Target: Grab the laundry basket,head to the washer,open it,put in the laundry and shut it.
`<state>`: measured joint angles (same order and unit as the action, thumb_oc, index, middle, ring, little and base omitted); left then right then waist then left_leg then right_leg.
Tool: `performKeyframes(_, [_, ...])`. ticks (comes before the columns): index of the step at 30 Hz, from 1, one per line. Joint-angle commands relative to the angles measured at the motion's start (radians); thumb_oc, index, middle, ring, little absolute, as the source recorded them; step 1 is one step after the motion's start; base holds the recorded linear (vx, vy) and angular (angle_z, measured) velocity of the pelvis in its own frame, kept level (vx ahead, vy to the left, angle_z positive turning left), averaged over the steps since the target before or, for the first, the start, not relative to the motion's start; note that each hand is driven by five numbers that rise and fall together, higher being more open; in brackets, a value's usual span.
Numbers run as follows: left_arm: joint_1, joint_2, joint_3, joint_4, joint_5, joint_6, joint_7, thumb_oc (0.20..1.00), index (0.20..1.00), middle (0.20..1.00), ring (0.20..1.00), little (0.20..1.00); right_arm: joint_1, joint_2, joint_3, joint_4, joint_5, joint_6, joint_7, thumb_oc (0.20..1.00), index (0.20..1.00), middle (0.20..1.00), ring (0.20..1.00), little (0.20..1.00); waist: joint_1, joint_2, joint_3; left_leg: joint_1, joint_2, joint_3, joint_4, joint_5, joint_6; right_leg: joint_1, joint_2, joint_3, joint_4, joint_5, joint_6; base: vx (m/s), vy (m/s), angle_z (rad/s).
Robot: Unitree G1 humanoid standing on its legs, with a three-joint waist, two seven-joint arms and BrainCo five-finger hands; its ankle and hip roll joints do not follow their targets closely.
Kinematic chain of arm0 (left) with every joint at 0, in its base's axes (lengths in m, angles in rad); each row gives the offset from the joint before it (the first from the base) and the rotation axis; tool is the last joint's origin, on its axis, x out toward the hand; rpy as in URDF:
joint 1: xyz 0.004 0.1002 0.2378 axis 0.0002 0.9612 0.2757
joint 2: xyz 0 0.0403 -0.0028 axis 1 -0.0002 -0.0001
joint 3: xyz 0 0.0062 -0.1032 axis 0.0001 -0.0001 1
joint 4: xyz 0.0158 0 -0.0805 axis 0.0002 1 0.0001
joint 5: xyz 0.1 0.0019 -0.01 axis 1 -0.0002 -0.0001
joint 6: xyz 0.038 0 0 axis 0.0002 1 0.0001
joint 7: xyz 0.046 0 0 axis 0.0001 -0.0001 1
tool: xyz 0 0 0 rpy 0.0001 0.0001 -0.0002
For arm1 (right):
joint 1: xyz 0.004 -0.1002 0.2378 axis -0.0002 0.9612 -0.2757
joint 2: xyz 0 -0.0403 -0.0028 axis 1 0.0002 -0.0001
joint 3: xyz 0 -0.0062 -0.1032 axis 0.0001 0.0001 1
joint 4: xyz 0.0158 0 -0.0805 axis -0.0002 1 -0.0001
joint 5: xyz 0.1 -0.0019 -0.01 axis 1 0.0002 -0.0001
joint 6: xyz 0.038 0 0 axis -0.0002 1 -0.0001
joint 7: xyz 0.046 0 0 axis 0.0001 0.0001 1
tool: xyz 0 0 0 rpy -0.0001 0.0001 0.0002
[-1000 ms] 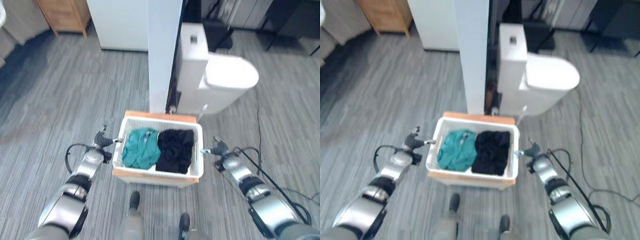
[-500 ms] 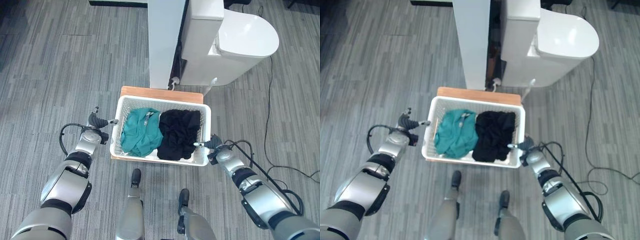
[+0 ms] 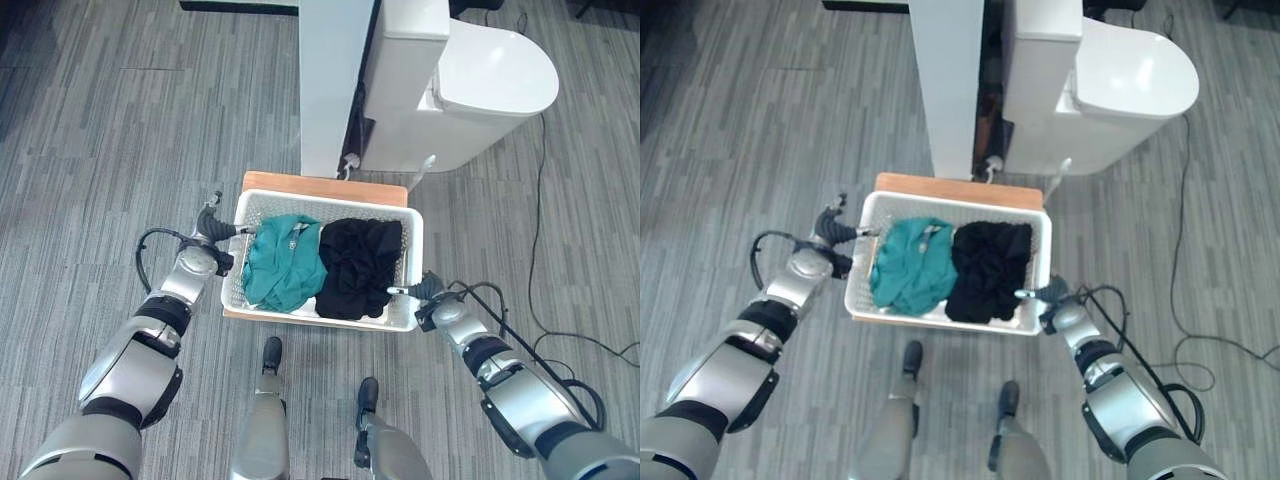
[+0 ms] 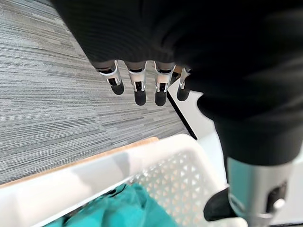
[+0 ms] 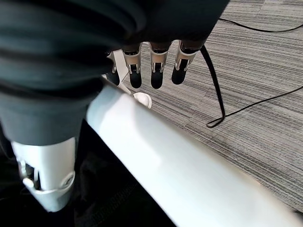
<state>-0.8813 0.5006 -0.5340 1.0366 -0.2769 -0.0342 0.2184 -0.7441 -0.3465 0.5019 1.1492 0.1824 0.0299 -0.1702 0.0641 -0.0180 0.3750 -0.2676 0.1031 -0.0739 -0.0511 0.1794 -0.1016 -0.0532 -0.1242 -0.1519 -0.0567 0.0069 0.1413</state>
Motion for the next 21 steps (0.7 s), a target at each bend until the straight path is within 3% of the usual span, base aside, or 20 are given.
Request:
performKeyframes(1, [-0.141,-0.055,-0.025,0.17,-0.02,-0.005,-0.036,1.0,1.0,1.0,1.0,1.0,-0.067,-0.052,0.013,0.025,0.01,-0.006,-0.005,1.0,1.0,1.0,1.0,1.0,-0.003,-0.003,0.013,-0.04,-0.012,-0.017,0.093,-0.089,0.045,-0.154,-0.066,0.009,0.075,0.074,0.002,0.0,0.0,0.0])
performKeyframes(8, [-0.187,-0.094,-0.022,0.3,-0.019,0.006,-0.032,1.0,1.0,1.0,1.0,1.0,-0.084,-0.036,0.03,0.035,0.016,-0.008,-0.007,1.0,1.0,1.0,1.0,1.0,-0.019,-0.009,0.022,-0.045,-0.007,-0.014,0.088,-0.085,0.045,-0.168,-0.063,0.013,0.078,0.074,0.001,0.0,0.0,0.0])
performKeyframes(21, [-0.158,-0.089,-0.008,0.259,-0.014,-0.004,-0.022,1.0,1.0,1.0,1.0,1.0,-0.038,-0.049,0.015,-0.032,0.006,-0.023,-0.015,1.0,1.0,1.0,1.0,1.0,-0.027,-0.027,0.025,-0.07,-0.003,-0.018,0.1,-0.09,0.046,-0.189,-0.059,0.011,0.079,0.072,-0.002,0.0,-0.001,0.0])
